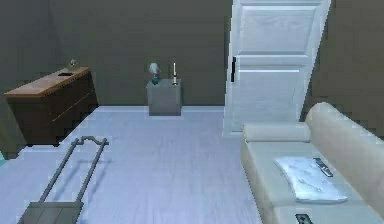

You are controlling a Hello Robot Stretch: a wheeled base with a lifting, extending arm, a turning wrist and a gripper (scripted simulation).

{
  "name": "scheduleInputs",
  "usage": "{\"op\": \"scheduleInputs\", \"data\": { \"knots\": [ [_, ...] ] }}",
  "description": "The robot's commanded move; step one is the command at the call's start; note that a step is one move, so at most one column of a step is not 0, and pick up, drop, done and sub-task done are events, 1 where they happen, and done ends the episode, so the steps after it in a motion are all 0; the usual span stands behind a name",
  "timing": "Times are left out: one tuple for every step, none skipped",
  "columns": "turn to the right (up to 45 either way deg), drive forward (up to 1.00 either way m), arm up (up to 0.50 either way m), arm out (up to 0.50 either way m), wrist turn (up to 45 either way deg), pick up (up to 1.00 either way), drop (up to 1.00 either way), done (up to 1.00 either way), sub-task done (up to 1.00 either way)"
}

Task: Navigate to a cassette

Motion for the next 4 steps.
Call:
{"op": "scheduleInputs", "data": {
  "knots": [
    [3.0,0.00,0.00,0.00,0.0,0.00,0.00,0.00,0.00],
    [0.0,1.00,0.00,0.00,0.0,0.00,0.00,0.00,0.00],
    [0.0,1.00,0.00,0.00,0.0,0.00,0.00,0.00,0.00],
    [0.0,0.55,0.00,0.00,0.0,0.00,0.00,0.00,0.00]
  ]
}}
